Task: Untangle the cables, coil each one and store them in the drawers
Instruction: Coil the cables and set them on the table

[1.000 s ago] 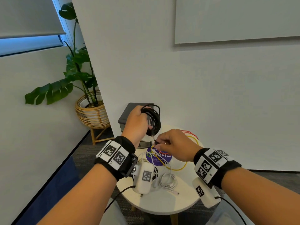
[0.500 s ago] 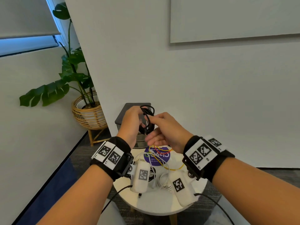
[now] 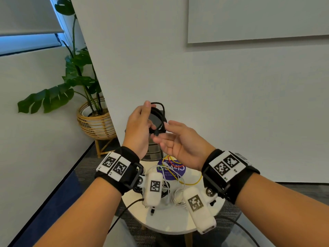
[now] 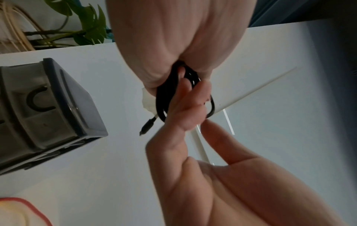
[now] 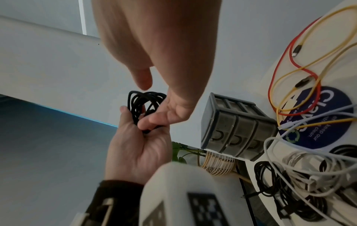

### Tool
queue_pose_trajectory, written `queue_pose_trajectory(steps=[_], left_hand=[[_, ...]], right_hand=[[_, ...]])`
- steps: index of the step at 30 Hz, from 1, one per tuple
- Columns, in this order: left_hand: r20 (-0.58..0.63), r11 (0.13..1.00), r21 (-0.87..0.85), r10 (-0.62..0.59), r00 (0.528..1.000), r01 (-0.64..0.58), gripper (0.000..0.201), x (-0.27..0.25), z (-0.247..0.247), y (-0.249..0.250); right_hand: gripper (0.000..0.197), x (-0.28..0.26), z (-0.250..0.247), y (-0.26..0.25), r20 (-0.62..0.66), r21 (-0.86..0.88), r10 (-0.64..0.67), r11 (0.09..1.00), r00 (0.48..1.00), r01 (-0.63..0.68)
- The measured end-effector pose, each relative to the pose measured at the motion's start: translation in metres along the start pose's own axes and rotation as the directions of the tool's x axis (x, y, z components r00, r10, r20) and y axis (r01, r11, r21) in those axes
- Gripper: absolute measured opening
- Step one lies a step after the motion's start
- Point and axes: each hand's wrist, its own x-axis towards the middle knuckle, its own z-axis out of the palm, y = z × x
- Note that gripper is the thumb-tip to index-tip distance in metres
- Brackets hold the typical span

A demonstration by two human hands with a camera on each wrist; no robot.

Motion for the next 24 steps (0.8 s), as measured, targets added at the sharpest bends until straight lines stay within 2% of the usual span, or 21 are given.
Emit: queue_pose_trajectory(steps=[3,5,7,10,12,14,16,17,18,21,24], left_hand=[[-0.039,0.998,-0.027,0.062,0.997,-0.063,0.03,0.001,-0.001,0.002],[-0.043,0.995,-0.047,0.089,0.995,-0.091,0.026,0.004,-0.002,0.003],[-0.032,0.993,-0.039,0.114,0.993,-0.115,0.025,0.006,-0.002,0.001],[-0.036,0.991,-0.012,0.129,0.991,-0.13,0.025,0.008,0.0,-0.005],[-0.069,0.99,-0.012,0.137,0.988,-0.138,0.024,0.01,0.001,-0.009],[-0.109,0.989,-0.017,0.146,0.983,-0.149,0.023,0.015,-0.003,-0.01],[-0.164,0.987,0.002,0.16,0.973,-0.162,0.02,0.021,-0.01,-0.008],[-0.181,0.987,0.019,0.163,0.97,-0.162,0.019,0.023,-0.014,-0.008],[-0.178,0.987,0.038,0.163,0.971,-0.158,0.018,0.025,-0.017,-0.008],[-0.114,0.984,0.078,0.166,0.979,-0.158,0.019,0.022,-0.017,-0.014],[-0.056,0.985,0.115,0.138,0.989,-0.131,0.021,0.018,-0.014,-0.021]], right_hand=[[0.061,0.004,0.001,0.004,0.052,0.101,0.014,0.995,0.999,-0.019],[0.064,0.005,0.003,0.004,0.051,0.101,-0.015,0.995,0.999,0.01],[0.068,0.007,0.005,0.002,0.011,0.011,-0.045,0.999,0.999,0.044],[0.073,0.014,0.004,0.001,-0.033,-0.128,-0.021,0.992,0.999,0.017],[0.072,0.013,0.0,-0.001,0.001,-0.313,-0.054,0.948,0.999,0.052],[0.074,0.01,-0.011,-0.001,0.107,-0.558,-0.12,0.814,0.987,0.16],[0.071,0.007,-0.026,0.0,0.235,-0.787,-0.171,0.544,0.957,0.29],[0.067,0.007,-0.033,-0.001,0.272,-0.849,-0.183,0.417,0.945,0.325],[0.062,0.007,-0.042,-0.001,0.283,-0.881,-0.199,0.333,0.938,0.336],[0.055,0.009,-0.057,-0.004,0.266,-0.92,-0.197,0.239,0.944,0.309],[0.055,0.015,-0.059,-0.007,0.238,-0.931,-0.099,0.26,0.966,0.256]])
